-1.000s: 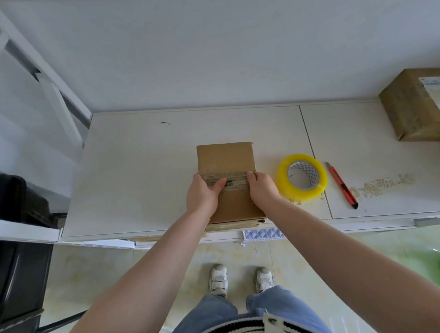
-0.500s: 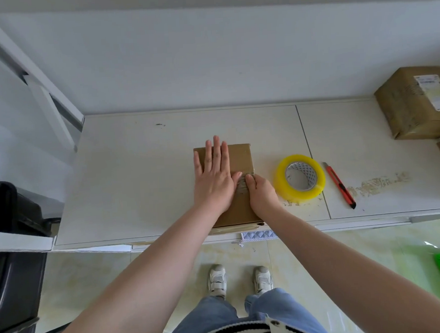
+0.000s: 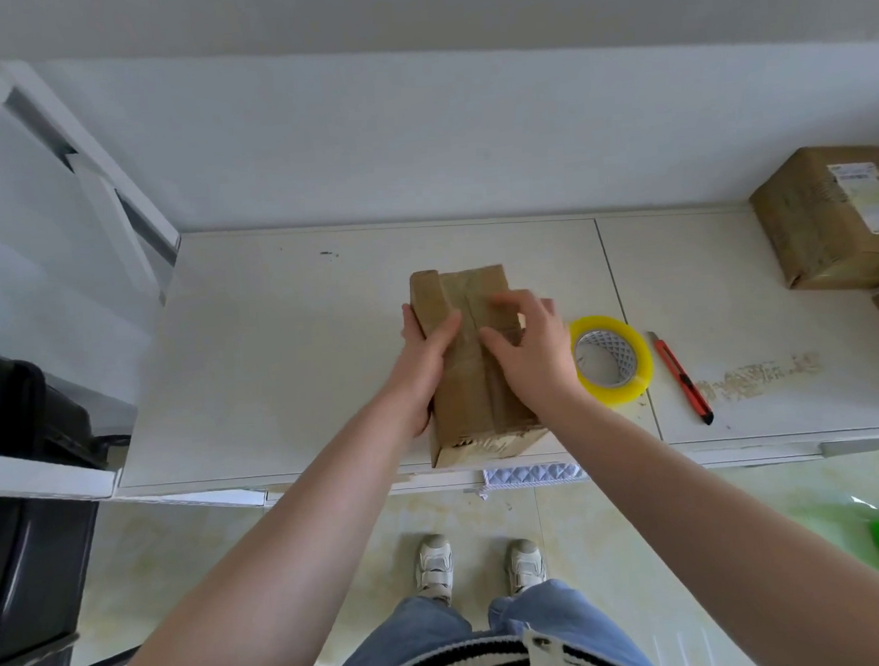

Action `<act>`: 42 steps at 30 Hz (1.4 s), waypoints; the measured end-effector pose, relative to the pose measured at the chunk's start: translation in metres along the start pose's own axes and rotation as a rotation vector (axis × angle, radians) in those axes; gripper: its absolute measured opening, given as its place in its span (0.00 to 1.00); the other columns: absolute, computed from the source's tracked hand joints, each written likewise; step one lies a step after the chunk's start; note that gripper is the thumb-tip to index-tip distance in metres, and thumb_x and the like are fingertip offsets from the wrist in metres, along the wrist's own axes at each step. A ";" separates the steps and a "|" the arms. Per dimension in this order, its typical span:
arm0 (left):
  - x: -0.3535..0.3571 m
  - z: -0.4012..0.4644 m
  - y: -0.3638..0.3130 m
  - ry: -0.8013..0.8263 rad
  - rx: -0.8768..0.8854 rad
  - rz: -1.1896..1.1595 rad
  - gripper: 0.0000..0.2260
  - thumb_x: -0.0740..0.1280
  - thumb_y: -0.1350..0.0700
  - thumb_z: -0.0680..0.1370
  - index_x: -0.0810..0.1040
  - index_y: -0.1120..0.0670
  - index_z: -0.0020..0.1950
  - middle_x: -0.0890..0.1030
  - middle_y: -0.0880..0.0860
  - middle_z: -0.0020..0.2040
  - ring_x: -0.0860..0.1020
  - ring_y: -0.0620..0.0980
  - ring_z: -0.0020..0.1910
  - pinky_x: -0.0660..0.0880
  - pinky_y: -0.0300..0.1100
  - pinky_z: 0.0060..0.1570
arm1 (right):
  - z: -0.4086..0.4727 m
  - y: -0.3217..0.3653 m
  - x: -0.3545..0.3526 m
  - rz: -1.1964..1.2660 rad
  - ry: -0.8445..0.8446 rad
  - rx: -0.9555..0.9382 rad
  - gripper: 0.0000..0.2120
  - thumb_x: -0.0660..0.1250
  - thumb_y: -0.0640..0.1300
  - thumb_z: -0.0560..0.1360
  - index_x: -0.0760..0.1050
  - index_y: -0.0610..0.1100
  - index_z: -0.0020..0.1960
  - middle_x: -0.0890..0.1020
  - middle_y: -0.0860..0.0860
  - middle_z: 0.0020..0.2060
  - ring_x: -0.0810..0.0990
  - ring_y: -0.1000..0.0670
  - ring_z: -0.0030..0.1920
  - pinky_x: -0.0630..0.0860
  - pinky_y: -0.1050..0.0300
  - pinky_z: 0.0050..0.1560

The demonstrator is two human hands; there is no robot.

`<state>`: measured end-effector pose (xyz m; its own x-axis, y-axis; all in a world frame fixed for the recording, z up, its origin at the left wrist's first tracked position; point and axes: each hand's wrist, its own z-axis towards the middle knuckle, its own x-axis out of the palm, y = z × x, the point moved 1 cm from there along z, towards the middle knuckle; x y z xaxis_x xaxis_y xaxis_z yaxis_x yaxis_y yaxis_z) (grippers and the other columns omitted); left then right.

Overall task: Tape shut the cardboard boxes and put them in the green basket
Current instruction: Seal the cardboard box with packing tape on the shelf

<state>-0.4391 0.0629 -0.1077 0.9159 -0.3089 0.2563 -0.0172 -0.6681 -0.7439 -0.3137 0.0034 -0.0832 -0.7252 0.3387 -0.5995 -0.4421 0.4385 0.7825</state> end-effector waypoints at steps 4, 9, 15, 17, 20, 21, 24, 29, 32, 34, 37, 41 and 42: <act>0.003 0.000 0.008 -0.065 -0.075 0.023 0.32 0.66 0.46 0.80 0.52 0.41 0.78 0.76 0.51 0.67 0.81 0.55 0.57 0.80 0.55 0.50 | -0.001 -0.012 0.011 0.103 0.134 0.263 0.29 0.68 0.56 0.76 0.66 0.42 0.70 0.78 0.45 0.59 0.78 0.44 0.57 0.76 0.42 0.60; 0.002 0.003 0.015 -0.117 -0.024 0.177 0.35 0.74 0.43 0.73 0.60 0.47 0.74 0.78 0.54 0.63 0.79 0.57 0.58 0.76 0.60 0.59 | -0.003 -0.017 0.018 0.135 0.206 0.278 0.21 0.62 0.58 0.79 0.76 0.40 0.57 0.83 0.44 0.48 0.82 0.44 0.48 0.80 0.45 0.51; 0.004 0.004 0.013 -0.115 0.034 0.220 0.27 0.72 0.49 0.76 0.64 0.49 0.70 0.79 0.56 0.61 0.80 0.58 0.56 0.77 0.58 0.57 | -0.002 -0.017 0.018 0.142 0.225 0.286 0.19 0.62 0.55 0.80 0.77 0.40 0.58 0.83 0.44 0.49 0.82 0.44 0.50 0.79 0.48 0.51; -0.005 -0.001 0.010 -0.076 0.024 0.146 0.25 0.71 0.49 0.76 0.67 0.50 0.70 0.80 0.56 0.59 0.82 0.55 0.53 0.81 0.52 0.48 | -0.005 -0.018 0.011 0.398 0.307 0.358 0.16 0.59 0.55 0.81 0.78 0.46 0.57 0.84 0.49 0.50 0.82 0.49 0.53 0.79 0.51 0.54; -0.036 -0.006 0.009 0.127 -0.022 -0.075 0.27 0.65 0.43 0.77 0.70 0.55 0.72 0.79 0.59 0.63 0.81 0.56 0.58 0.80 0.52 0.52 | -0.004 -0.023 -0.006 0.496 0.285 0.322 0.14 0.64 0.57 0.78 0.75 0.55 0.61 0.82 0.58 0.54 0.79 0.52 0.59 0.75 0.60 0.54; -0.045 -0.008 0.010 0.206 -0.028 -0.121 0.29 0.63 0.40 0.77 0.70 0.56 0.73 0.77 0.60 0.66 0.78 0.58 0.63 0.77 0.55 0.59 | -0.003 -0.026 -0.011 0.507 0.302 0.328 0.22 0.68 0.59 0.75 0.73 0.53 0.66 0.81 0.55 0.57 0.80 0.51 0.58 0.76 0.58 0.53; -0.052 -0.014 0.013 0.325 -0.014 -0.135 0.35 0.58 0.34 0.75 0.68 0.55 0.74 0.74 0.60 0.70 0.73 0.60 0.68 0.70 0.59 0.67 | -0.007 -0.019 -0.018 0.613 0.490 0.417 0.32 0.73 0.64 0.63 0.77 0.48 0.62 0.86 0.50 0.49 0.85 0.51 0.44 0.81 0.57 0.38; -0.050 -0.020 0.003 0.080 0.109 0.000 0.27 0.59 0.37 0.79 0.74 0.55 0.69 0.81 0.58 0.62 0.79 0.59 0.62 0.77 0.56 0.61 | -0.009 -0.014 -0.013 0.683 0.457 0.412 0.27 0.74 0.61 0.64 0.79 0.45 0.56 0.87 0.48 0.45 0.86 0.49 0.41 0.80 0.56 0.35; -0.042 -0.026 -0.011 -0.057 0.116 0.131 0.23 0.57 0.39 0.82 0.79 0.53 0.64 0.85 0.53 0.55 0.83 0.51 0.53 0.81 0.45 0.50 | -0.009 -0.010 -0.012 0.683 0.397 0.393 0.22 0.73 0.58 0.70 0.78 0.45 0.57 0.87 0.48 0.46 0.86 0.48 0.42 0.81 0.54 0.37; -0.034 -0.032 -0.019 -0.017 0.053 0.160 0.26 0.53 0.31 0.78 0.80 0.46 0.59 0.86 0.45 0.48 0.84 0.41 0.46 0.78 0.37 0.43 | -0.008 -0.008 -0.012 0.659 0.347 0.365 0.20 0.73 0.57 0.72 0.78 0.45 0.58 0.87 0.48 0.46 0.86 0.48 0.43 0.81 0.54 0.37; -0.021 -0.040 -0.028 0.102 0.072 0.279 0.38 0.54 0.22 0.67 0.75 0.44 0.68 0.82 0.46 0.59 0.80 0.43 0.57 0.72 0.43 0.60 | -0.010 -0.006 -0.013 0.593 0.287 0.292 0.19 0.73 0.54 0.73 0.77 0.46 0.59 0.87 0.50 0.46 0.86 0.49 0.44 0.82 0.54 0.40; -0.006 -0.039 -0.031 -0.036 0.246 0.371 0.29 0.65 0.36 0.75 0.72 0.53 0.69 0.80 0.51 0.62 0.79 0.50 0.59 0.74 0.50 0.62 | -0.017 -0.003 -0.014 0.677 0.209 0.275 0.15 0.73 0.51 0.74 0.78 0.47 0.57 0.87 0.49 0.45 0.86 0.48 0.44 0.82 0.53 0.39; -0.004 -0.039 -0.030 -0.082 0.300 0.394 0.23 0.65 0.40 0.77 0.74 0.53 0.67 0.82 0.50 0.59 0.80 0.49 0.57 0.76 0.46 0.59 | -0.020 -0.002 -0.014 0.680 0.187 0.264 0.13 0.73 0.51 0.74 0.78 0.48 0.55 0.87 0.50 0.44 0.86 0.49 0.44 0.82 0.55 0.38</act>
<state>-0.4580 0.0577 -0.0629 0.8919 -0.4360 -0.1203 -0.2633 -0.2840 -0.9220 -0.3126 -0.0188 -0.0733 -0.8811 0.4693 0.0589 0.2597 0.3759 0.8895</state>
